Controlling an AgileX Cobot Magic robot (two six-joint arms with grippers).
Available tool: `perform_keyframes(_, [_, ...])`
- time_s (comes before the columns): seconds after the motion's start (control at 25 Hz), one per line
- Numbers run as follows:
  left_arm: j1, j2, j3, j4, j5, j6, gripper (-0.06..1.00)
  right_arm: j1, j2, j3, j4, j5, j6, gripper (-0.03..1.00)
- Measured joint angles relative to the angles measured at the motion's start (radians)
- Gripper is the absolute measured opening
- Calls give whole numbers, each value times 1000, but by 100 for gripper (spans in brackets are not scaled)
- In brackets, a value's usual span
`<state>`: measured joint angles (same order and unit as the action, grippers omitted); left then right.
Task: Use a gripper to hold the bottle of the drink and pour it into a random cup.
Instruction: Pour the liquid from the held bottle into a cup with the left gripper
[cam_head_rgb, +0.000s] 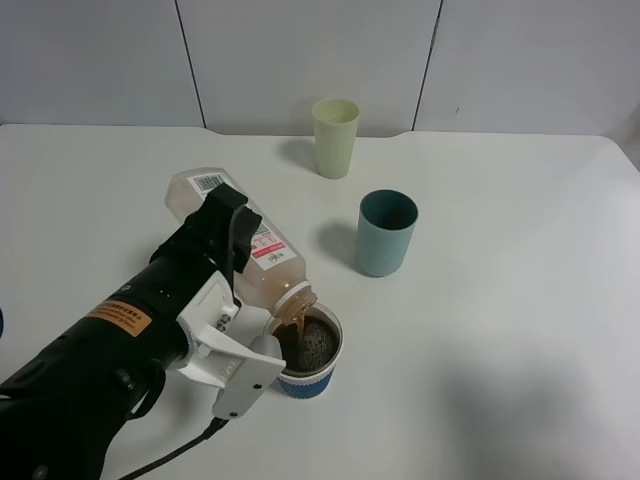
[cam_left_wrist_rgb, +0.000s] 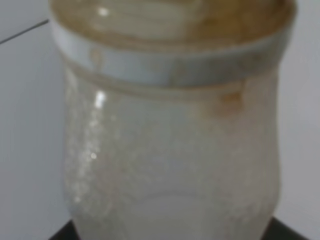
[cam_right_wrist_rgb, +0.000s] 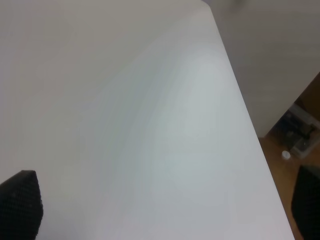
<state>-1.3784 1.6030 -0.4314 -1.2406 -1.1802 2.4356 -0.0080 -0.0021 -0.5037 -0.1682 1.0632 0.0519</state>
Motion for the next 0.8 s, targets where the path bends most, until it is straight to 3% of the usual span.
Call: perform_keyframes(0.8, [0, 0, 0, 31, -7, 91, 32, 0, 0, 0, 0, 0, 0, 99])
